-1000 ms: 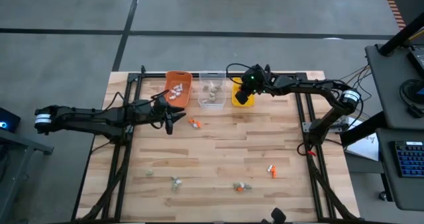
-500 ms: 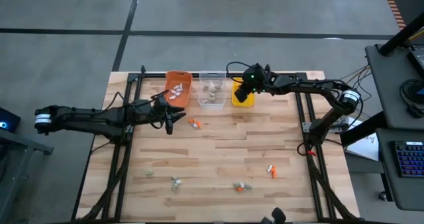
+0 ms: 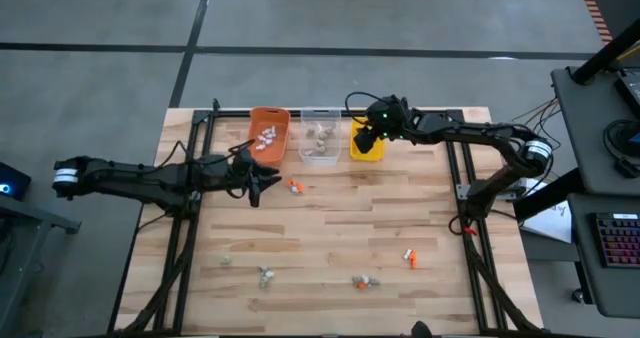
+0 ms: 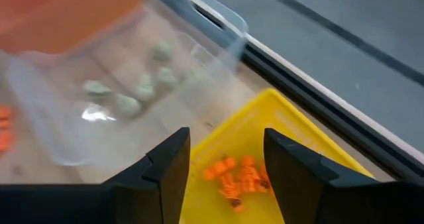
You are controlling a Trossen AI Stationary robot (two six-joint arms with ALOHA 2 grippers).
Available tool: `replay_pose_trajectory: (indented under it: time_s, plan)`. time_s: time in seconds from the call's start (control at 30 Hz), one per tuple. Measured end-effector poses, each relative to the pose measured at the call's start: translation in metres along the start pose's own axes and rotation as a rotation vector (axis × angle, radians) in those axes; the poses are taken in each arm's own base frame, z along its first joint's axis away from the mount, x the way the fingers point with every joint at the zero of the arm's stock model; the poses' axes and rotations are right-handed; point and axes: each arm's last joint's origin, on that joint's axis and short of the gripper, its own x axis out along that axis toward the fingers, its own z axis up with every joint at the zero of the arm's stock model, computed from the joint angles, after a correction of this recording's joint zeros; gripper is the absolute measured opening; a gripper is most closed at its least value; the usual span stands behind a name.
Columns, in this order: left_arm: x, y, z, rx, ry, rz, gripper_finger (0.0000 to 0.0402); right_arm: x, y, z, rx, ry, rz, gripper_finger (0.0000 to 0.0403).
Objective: Sort Halloween decoration
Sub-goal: Put the gray skull toy into the transparent bin
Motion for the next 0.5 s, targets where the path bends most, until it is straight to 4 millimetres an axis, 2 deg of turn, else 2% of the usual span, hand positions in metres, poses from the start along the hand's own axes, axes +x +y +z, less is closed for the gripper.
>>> replay_pose_trajectory:
  time_s: [0.27,0.4,0.5]
  plan:
    - [-0.008,-0.032,-0.013,-0.071,0.02,-0.141,0.0113,-0.031,0.042,0.004,-0.082,-0.078,0.125,0.0157]
    - [-0.011,-0.053,-0.02,-0.069,0.001,-0.231,0.0113,-0.037,0.064,-0.001,-0.128,-0.081,0.18,0.0146]
    - [-0.013,-0.064,-0.029,-0.092,0.054,-0.257,0.0113,-0.039,0.078,-0.007,-0.156,-0.071,0.218,0.0139]
